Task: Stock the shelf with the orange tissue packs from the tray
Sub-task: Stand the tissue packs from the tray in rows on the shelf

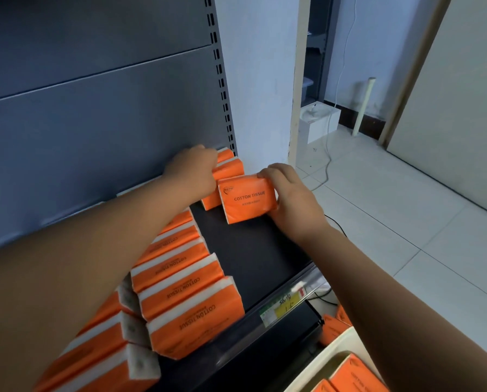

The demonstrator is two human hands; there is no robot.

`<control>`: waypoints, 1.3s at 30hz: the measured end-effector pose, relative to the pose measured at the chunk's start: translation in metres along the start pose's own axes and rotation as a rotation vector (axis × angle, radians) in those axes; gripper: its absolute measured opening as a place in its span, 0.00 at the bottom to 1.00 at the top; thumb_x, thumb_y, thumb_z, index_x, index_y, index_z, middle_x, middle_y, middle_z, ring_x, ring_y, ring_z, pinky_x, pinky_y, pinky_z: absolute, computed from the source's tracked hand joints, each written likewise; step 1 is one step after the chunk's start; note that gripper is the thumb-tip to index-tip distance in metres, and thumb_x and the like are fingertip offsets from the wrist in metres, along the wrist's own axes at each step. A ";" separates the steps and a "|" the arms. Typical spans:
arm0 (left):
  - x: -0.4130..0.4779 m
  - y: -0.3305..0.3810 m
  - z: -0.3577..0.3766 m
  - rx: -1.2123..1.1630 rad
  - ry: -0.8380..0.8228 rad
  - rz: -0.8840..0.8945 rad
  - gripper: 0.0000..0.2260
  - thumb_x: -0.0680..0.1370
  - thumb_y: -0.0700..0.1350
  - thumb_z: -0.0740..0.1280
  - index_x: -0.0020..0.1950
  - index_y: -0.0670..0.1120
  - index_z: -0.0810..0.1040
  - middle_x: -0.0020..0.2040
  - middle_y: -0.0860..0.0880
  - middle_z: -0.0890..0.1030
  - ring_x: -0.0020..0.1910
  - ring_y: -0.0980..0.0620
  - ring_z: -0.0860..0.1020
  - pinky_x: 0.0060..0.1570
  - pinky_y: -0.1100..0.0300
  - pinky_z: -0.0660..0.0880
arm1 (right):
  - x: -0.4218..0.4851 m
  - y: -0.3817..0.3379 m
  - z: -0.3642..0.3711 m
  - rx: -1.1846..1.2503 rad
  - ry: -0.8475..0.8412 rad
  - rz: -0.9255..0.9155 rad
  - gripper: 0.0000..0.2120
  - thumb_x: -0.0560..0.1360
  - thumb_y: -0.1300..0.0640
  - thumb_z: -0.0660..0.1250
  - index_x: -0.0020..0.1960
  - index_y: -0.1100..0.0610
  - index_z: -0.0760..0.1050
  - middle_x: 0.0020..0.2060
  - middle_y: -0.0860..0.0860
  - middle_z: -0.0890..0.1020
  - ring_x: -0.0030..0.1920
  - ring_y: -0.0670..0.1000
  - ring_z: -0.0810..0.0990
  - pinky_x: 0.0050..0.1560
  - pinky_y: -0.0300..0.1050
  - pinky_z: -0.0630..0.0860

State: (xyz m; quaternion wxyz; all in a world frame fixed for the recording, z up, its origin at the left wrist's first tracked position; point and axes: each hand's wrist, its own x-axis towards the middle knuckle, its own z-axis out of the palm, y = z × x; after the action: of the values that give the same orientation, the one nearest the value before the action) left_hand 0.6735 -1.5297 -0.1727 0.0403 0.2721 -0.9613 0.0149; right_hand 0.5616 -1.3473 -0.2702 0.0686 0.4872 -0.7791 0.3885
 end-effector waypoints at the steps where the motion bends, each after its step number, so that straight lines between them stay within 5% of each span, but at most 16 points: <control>1: 0.000 0.000 -0.001 -0.026 -0.008 -0.017 0.11 0.73 0.35 0.67 0.54 0.43 0.78 0.54 0.43 0.77 0.52 0.42 0.78 0.53 0.43 0.79 | 0.001 0.000 0.002 -0.017 -0.021 0.024 0.27 0.73 0.61 0.67 0.68 0.45 0.68 0.70 0.45 0.67 0.57 0.56 0.79 0.54 0.55 0.80; 4: -0.002 0.001 -0.005 -0.120 -0.006 -0.055 0.05 0.74 0.37 0.63 0.46 0.43 0.78 0.52 0.40 0.83 0.50 0.40 0.81 0.51 0.43 0.80 | 0.007 -0.004 0.008 -0.066 -0.047 0.088 0.29 0.72 0.63 0.62 0.68 0.40 0.63 0.71 0.45 0.65 0.54 0.60 0.79 0.51 0.59 0.80; 7: -0.007 0.002 -0.007 -0.183 -0.035 -0.062 0.15 0.79 0.54 0.66 0.48 0.42 0.82 0.46 0.43 0.83 0.45 0.43 0.81 0.47 0.45 0.80 | 0.013 -0.013 0.015 -0.100 -0.047 0.130 0.34 0.69 0.69 0.58 0.68 0.41 0.63 0.72 0.48 0.63 0.51 0.61 0.79 0.48 0.56 0.80; 10: -0.010 0.003 -0.007 -0.077 -0.043 -0.012 0.24 0.72 0.64 0.73 0.53 0.45 0.81 0.49 0.45 0.79 0.48 0.45 0.79 0.50 0.46 0.79 | 0.017 -0.021 0.025 -0.067 -0.058 0.139 0.36 0.67 0.71 0.58 0.69 0.44 0.63 0.71 0.50 0.64 0.48 0.62 0.80 0.45 0.55 0.79; 16: -0.008 -0.001 -0.001 -0.013 -0.014 0.064 0.22 0.71 0.59 0.76 0.55 0.46 0.78 0.51 0.47 0.76 0.50 0.45 0.75 0.46 0.51 0.75 | 0.018 -0.030 0.035 0.152 -0.053 0.148 0.31 0.69 0.65 0.66 0.70 0.51 0.66 0.66 0.51 0.68 0.53 0.57 0.78 0.50 0.53 0.78; 25: -0.011 -0.001 0.009 0.002 0.059 0.064 0.24 0.72 0.59 0.76 0.59 0.45 0.77 0.55 0.45 0.77 0.55 0.42 0.74 0.50 0.50 0.74 | 0.032 -0.034 0.042 0.075 -0.023 0.185 0.23 0.68 0.64 0.67 0.61 0.53 0.66 0.56 0.51 0.73 0.51 0.56 0.75 0.46 0.53 0.74; 33: -0.021 0.004 -0.001 -0.023 0.056 0.062 0.24 0.74 0.61 0.73 0.60 0.46 0.75 0.55 0.47 0.76 0.56 0.44 0.75 0.51 0.48 0.76 | 0.016 -0.042 0.035 -0.028 0.030 0.192 0.28 0.72 0.62 0.65 0.71 0.53 0.67 0.68 0.53 0.71 0.64 0.58 0.74 0.58 0.58 0.77; 39: -0.046 0.018 -0.022 -0.001 0.075 0.055 0.23 0.81 0.61 0.62 0.66 0.46 0.74 0.63 0.46 0.77 0.63 0.42 0.74 0.56 0.47 0.75 | -0.026 -0.065 0.008 0.116 0.151 0.348 0.26 0.81 0.50 0.62 0.78 0.52 0.64 0.78 0.50 0.65 0.79 0.51 0.61 0.76 0.55 0.64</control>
State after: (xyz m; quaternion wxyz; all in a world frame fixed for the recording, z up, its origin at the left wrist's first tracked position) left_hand 0.7048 -1.4889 -0.1550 0.0761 0.2450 -0.9662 0.0259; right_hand 0.6305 -1.3489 -0.2532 0.0306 0.3180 -0.8205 0.4741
